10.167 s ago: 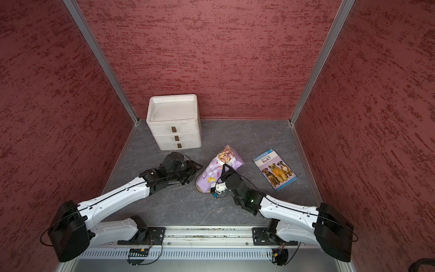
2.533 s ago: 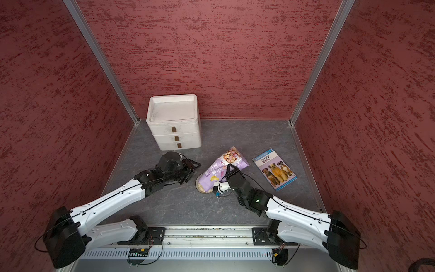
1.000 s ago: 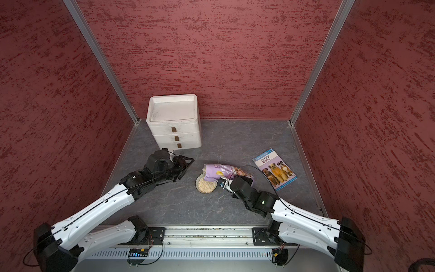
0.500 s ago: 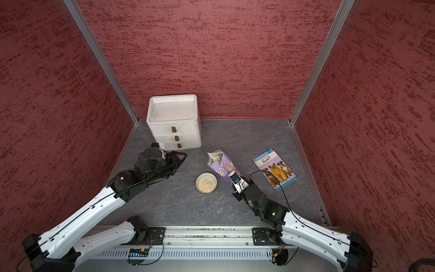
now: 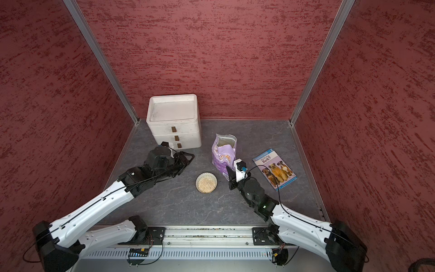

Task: Pour the oats into the breakfast bowl
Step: Place the oats bag at the center of the board.

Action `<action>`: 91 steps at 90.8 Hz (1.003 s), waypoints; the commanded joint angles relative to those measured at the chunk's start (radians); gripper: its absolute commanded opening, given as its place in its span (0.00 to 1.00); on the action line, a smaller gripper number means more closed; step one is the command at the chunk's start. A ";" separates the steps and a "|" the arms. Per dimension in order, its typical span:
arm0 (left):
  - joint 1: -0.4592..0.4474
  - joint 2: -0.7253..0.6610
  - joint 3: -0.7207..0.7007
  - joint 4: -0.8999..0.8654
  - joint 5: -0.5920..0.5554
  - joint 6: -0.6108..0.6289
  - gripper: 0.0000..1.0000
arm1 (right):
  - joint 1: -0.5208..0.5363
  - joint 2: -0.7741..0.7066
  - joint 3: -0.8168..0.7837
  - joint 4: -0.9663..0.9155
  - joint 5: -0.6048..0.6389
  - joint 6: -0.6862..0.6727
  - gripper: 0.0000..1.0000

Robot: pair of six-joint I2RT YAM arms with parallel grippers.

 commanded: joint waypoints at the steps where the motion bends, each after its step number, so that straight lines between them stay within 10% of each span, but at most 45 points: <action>1: -0.005 0.028 -0.008 0.051 0.034 0.046 0.53 | -0.032 0.070 0.073 0.300 -0.052 0.048 0.00; 56: 0.081 -0.018 -0.098 0.022 0.004 0.078 0.54 | -0.335 0.747 0.194 0.860 -0.722 0.068 0.00; 91: 0.198 -0.002 -0.054 -0.009 0.036 0.131 0.57 | -0.354 0.986 0.374 0.867 -0.961 0.021 0.00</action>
